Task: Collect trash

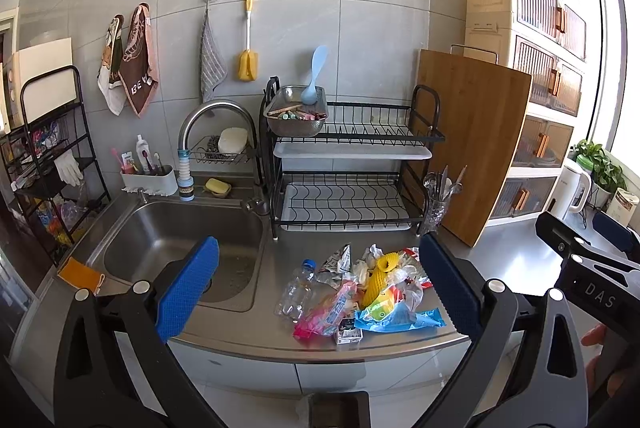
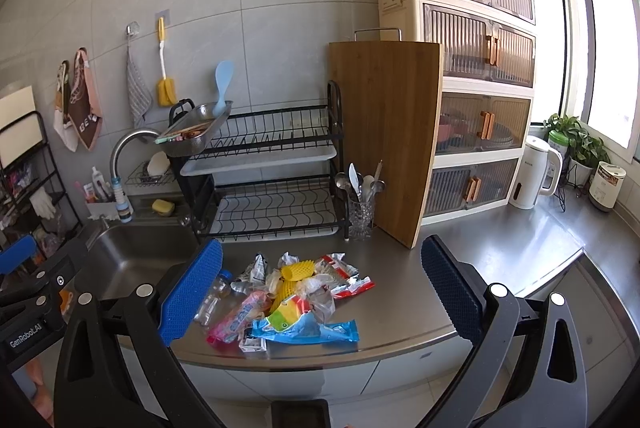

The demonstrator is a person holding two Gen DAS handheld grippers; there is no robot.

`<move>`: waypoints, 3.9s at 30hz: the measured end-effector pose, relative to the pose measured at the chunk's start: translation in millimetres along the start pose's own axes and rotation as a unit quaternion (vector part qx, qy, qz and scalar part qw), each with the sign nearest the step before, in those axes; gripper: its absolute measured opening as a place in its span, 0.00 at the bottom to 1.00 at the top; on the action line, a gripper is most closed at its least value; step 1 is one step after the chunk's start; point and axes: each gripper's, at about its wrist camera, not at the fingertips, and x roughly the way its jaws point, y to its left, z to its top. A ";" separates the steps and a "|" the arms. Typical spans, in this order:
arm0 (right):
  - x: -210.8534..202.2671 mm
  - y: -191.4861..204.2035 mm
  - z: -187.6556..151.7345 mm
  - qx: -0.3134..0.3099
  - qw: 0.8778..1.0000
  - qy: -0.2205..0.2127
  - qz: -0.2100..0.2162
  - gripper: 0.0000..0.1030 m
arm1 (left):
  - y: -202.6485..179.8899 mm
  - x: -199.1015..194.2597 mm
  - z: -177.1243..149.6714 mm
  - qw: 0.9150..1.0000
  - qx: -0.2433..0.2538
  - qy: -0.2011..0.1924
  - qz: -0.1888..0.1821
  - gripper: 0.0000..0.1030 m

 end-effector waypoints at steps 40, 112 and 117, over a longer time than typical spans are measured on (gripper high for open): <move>2.2 -0.7 -2.0 0.003 1.000 0.002 0.000 0.97 | 0.7 -1.7 -3.3 1.000 -0.002 0.002 0.009 0.92; 322.4 36.6 -175.9 0.114 0.935 0.325 0.082 0.63 | 46.1 343.2 -150.5 0.972 0.061 0.224 -0.029 0.69; 336.5 34.1 -177.1 0.109 0.936 0.327 0.069 0.67 | 46.4 356.2 -156.9 0.969 0.057 0.239 -0.032 0.69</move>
